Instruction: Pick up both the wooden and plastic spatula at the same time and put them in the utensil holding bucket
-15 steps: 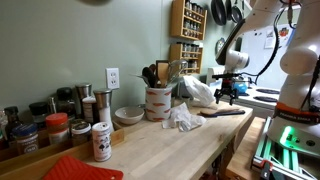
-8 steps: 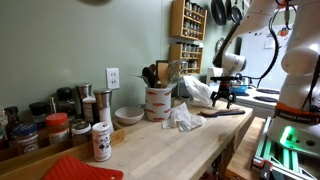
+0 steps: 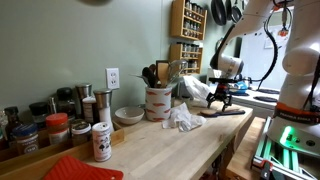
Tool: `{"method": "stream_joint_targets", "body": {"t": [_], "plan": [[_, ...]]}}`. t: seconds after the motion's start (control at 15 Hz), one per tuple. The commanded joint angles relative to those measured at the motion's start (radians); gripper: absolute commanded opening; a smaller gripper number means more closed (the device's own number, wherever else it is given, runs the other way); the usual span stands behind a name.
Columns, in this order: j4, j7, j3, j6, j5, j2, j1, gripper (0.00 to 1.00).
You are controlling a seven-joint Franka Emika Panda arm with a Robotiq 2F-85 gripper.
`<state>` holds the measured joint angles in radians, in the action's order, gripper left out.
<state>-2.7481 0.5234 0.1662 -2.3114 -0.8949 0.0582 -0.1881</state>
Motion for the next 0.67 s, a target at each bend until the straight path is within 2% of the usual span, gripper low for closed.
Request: {"method": "stream_joint_targets", "body": {"t": [0.0,0.13,0.2,0.6], "plan": [[0.000,-0.087,-0.005,-0.018,-0.064,0.029,0.016,1.00],[0.000,-0.101,-0.002,-0.032,-0.035,0.031,0.019,1.00],[0.001,-0.063,0.004,-0.004,-0.028,0.016,0.015,1.00],[0.008,-0.060,-0.002,-0.018,-0.041,0.042,0.023,1.00]]}}
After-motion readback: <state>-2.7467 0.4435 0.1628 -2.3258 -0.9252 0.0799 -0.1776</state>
